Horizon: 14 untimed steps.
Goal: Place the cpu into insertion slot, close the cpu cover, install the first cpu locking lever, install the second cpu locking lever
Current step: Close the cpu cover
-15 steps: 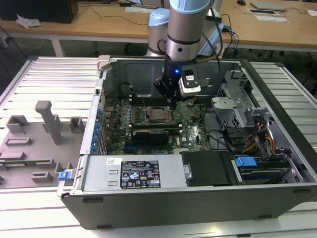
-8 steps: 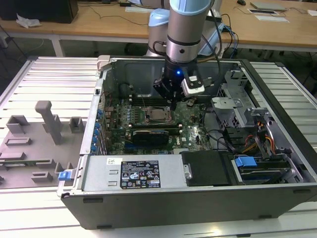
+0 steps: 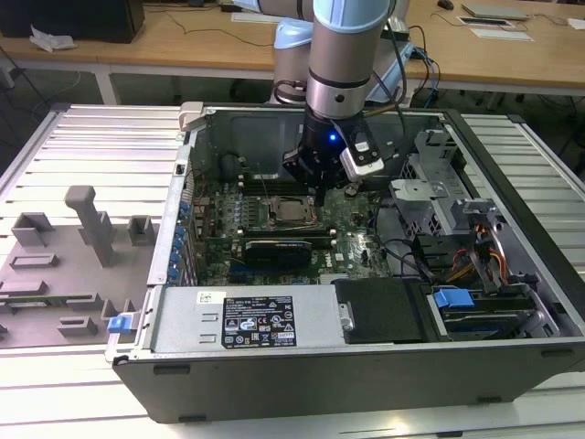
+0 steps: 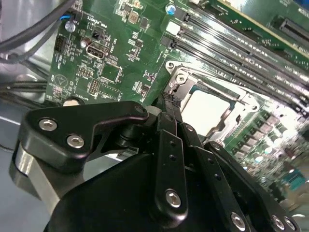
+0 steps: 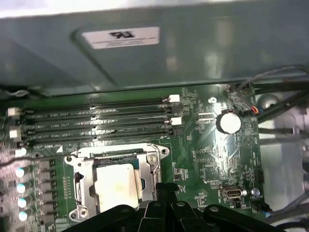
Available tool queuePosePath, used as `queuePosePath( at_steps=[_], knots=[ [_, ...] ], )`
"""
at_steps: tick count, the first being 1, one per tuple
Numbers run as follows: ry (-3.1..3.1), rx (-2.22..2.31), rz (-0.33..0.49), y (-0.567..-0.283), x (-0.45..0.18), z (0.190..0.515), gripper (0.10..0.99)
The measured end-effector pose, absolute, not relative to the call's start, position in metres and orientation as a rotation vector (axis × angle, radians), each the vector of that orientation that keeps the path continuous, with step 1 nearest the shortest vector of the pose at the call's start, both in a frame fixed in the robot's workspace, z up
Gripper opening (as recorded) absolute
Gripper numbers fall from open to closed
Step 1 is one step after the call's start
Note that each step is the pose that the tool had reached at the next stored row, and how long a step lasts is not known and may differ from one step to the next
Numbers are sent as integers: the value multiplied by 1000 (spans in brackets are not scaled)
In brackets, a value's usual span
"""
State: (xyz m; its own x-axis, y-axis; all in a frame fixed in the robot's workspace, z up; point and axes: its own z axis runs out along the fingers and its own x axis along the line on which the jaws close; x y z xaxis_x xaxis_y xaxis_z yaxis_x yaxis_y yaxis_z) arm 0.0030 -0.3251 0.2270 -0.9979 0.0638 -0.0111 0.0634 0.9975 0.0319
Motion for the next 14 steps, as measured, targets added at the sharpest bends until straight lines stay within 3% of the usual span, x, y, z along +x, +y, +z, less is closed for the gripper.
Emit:
queuePosePath(
  at_steps=[14],
  knots=[
    [3129,-98,50,-331,-9,222,106]
  ],
)
